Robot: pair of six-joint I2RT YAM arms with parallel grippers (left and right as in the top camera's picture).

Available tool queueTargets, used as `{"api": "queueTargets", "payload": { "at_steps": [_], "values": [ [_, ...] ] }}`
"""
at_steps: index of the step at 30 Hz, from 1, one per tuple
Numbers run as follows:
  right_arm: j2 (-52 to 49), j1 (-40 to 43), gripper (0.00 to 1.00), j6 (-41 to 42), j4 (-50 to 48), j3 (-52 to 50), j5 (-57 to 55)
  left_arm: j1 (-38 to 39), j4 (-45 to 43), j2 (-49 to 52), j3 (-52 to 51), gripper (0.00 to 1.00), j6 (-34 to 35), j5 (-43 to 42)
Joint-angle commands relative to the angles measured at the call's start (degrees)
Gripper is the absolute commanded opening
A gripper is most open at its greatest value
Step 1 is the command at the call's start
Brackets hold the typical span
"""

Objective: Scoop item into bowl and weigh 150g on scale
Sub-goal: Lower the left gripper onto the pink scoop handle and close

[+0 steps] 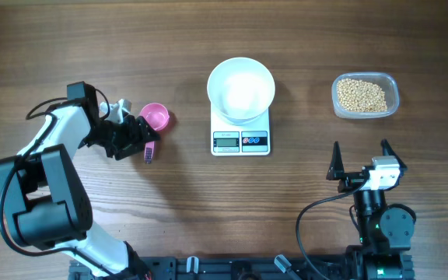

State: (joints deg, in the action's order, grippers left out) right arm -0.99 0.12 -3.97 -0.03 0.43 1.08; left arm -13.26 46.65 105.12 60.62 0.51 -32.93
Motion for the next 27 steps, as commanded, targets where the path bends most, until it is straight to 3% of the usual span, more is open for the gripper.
{"api": "queueTargets", "payload": {
  "at_steps": [1, 14, 16, 21, 23, 27],
  "values": [
    [0.09, -0.26, 1.0, -0.42, -0.13, -0.13, 0.48, -0.26, -0.66, 0.98, -0.42, 0.64, -2.29, -0.26],
    [0.09, -0.26, 1.0, -0.42, -0.11, -0.13, 0.48, -0.26, -0.9, 3.54, -0.42, 0.5, -4.85, -1.18],
    [0.09, -0.26, 1.0, -0.42, -0.11, -0.13, 0.48, -0.24, -1.16, 3.54, -0.42, 0.45, -4.83, -2.29],
    [0.09, -0.26, 1.0, -0.39, -0.13, -0.13, 0.48, -0.24, -2.32, 3.54, -0.42, 0.41, -4.83, -2.43],
    [0.09, -0.26, 1.0, -0.42, -0.13, -0.13, 0.48, -0.24, -2.34, 3.54, -0.42, 0.33, -4.81, -2.45],
    [0.09, -0.26, 1.0, -0.39, -0.13, -0.13, 0.48, -0.24, -2.34, 3.54, -0.42, 0.31, -4.81, -2.47]
  ]
}}
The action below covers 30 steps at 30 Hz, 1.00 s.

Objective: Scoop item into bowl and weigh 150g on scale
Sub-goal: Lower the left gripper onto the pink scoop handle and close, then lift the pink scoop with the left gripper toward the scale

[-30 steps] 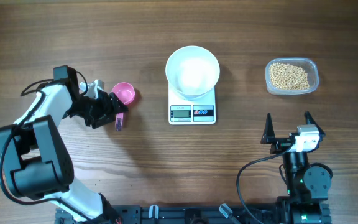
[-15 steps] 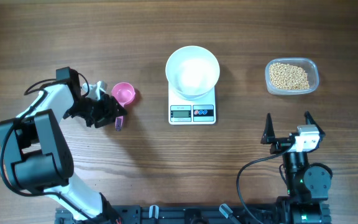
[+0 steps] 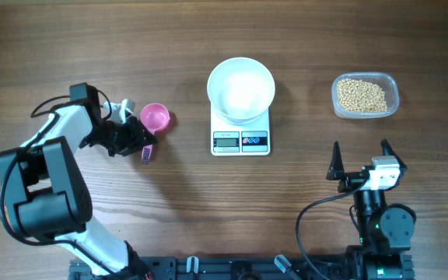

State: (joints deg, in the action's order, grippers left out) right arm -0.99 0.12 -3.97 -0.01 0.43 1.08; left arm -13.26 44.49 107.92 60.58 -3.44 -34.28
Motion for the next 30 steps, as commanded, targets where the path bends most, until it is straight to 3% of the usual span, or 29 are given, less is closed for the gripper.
{"api": "queueTargets", "payload": {
  "at_steps": [1, 11, 18, 25, 30],
  "values": [
    [0.09, -0.26, 1.0, -0.39, -0.15, -0.13, 0.48, -0.24, -0.17, 0.74, -0.37, 0.3, -0.85, -1.16],
    [0.09, -0.26, 1.0, -0.42, -0.15, -0.13, 0.48, -0.26, -0.17, 0.72, -0.35, 0.04, -0.66, -7.58],
    [0.09, -0.26, 1.0, -0.42, -0.15, -0.13, 0.48, -0.26, 0.07, -1.25, 1.18, 0.04, -0.7, -24.0],
    [0.07, -0.26, 1.0, -0.39, -0.15, -0.13, 0.48, 0.13, 0.09, -13.14, 1.6, 0.04, -3.96, -41.86],
    [0.09, -0.26, 1.0, -0.39, -0.15, -0.13, 0.48, 3.02, -0.61, -22.8, 1.6, 0.04, -3.87, -41.05]
  ]
}}
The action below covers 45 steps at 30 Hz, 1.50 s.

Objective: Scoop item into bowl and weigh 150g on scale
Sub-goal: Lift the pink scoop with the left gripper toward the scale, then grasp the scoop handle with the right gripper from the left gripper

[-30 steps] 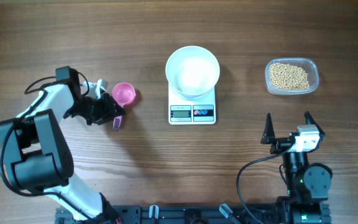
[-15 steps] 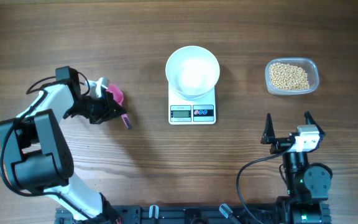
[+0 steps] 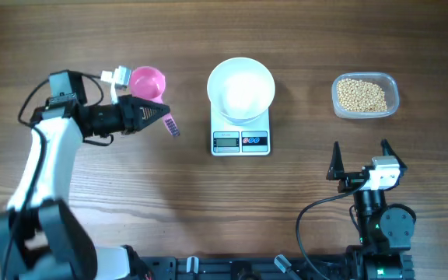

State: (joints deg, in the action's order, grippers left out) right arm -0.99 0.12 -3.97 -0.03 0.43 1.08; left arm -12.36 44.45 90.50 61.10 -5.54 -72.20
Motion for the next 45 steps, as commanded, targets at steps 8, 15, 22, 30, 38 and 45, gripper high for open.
{"api": "queueTargets", "payload": {
  "at_steps": [8, 15, 22, 30, 38, 45],
  "values": [
    [0.09, -0.26, 1.0, 0.02, -1.77, -0.13, 0.94, 9.38, -10.01, -20.85, 1.07, 0.04, 17.9, 9.6],
    [0.09, -0.26, 1.0, 35.3, -3.98, -0.13, 28.02, 14.08, -22.4, -25.03, 1.07, 0.04, 34.38, 13.38],
    [0.04, -0.26, 1.0, 50.16, -24.28, 2.1, 26.36, 21.0, -31.89, -24.92, 1.07, 0.04, 42.05, 17.57],
    [-18.14, -0.26, 1.0, 49.24, -2.43, 27.26, 36.61, 27.3, -48.43, -24.92, 1.07, 0.04, 58.99, 23.96],
    [-37.13, -0.26, 1.0, 92.17, -17.49, 29.29, 47.25, 38.73, -52.98, -24.61, 1.07, 0.04, 69.22, 44.57],
    [-48.5, -0.28, 0.82, 100.74, -38.16, 29.29, 54.53, 47.84, -57.0, -20.57, 1.05, 0.04, 69.88, 53.81]
  ]
}}
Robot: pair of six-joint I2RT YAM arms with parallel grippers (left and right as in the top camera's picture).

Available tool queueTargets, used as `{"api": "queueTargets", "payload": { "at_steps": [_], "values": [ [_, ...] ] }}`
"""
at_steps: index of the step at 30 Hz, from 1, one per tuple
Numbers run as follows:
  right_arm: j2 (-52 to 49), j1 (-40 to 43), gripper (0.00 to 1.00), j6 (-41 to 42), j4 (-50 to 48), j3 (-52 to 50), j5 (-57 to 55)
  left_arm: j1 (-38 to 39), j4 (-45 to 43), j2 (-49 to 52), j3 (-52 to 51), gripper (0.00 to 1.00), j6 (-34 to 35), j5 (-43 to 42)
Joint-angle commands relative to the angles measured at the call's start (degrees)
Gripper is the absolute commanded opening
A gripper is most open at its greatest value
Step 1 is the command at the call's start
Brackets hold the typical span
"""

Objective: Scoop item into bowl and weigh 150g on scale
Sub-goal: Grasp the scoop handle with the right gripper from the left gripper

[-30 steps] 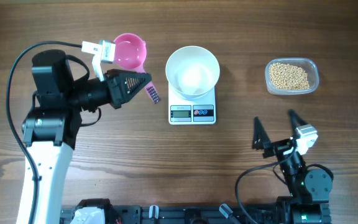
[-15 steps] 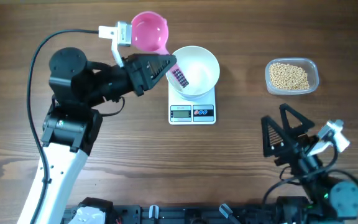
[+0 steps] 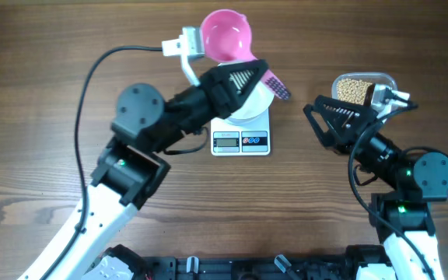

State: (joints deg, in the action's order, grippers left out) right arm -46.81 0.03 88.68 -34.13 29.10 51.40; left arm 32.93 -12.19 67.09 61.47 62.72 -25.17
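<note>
My left gripper (image 3: 249,80) is raised high over the scale, shut on the handle of the pink scoop (image 3: 227,36). The scoop's cup sits above the bowl's far rim and its purple handle end points right. The white bowl (image 3: 249,109) stands on the white scale (image 3: 241,141) and is mostly hidden under the left gripper. The clear container of beans (image 3: 354,89) is at the right, partly covered by my right gripper (image 3: 329,113). That gripper is open with nothing between its fingers and hangs just left of the container.
Bare wooden table (image 3: 45,70) lies left of and in front of the scale. The left arm (image 3: 131,148) crosses the table diagonally from the front left. The right arm's elbow (image 3: 432,173) is at the right edge.
My left gripper, with the pink scoop, has moved from left of the bowl to over it, much higher. The right arm has risen from its rest, its gripper now beside the bean container.
At first my left gripper was low on the table at the scoop's handle, far left. Then it held the scoop lifted, left of the scale. The right arm stayed parked at the front right throughout. Now the scoop hangs over the bowl and the right gripper is up by the beans.
</note>
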Motion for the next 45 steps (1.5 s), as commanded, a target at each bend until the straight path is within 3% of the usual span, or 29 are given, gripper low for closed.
{"api": "queueTargets", "payload": {
  "at_steps": [1, 7, 11, 25, 31, 45],
  "values": [
    [-3.8, -0.2, 0.79, 9.14, -6.6, 0.61, 4.63, 3.17, -0.63, 3.69, 0.68, 0.04, 3.52, 7.04],
    [-6.95, -0.2, 0.77, 13.49, -19.61, 0.61, 6.16, 4.76, -3.93, 8.09, 0.68, 0.04, 9.84, 8.11],
    [-6.99, -0.2, 0.77, 12.9, -17.66, 0.61, 8.04, 6.54, -3.87, 9.07, 0.68, 0.04, 9.77, 8.11],
    [-6.99, -0.17, 0.54, 10.01, -15.56, 0.61, 3.91, 8.33, -2.4, 11.02, 0.68, 0.04, 9.75, 7.63],
    [-8.04, -0.17, 0.53, 8.81, -13.68, 0.61, 2.58, 8.31, -2.82, 11.02, 0.68, 0.04, 9.51, 6.58],
    [-9.25, -0.17, 0.38, 9.03, -14.47, 0.61, 2.14, 8.35, -2.34, 11.04, 0.68, 0.04, 6.95, 6.6]
  ]
}}
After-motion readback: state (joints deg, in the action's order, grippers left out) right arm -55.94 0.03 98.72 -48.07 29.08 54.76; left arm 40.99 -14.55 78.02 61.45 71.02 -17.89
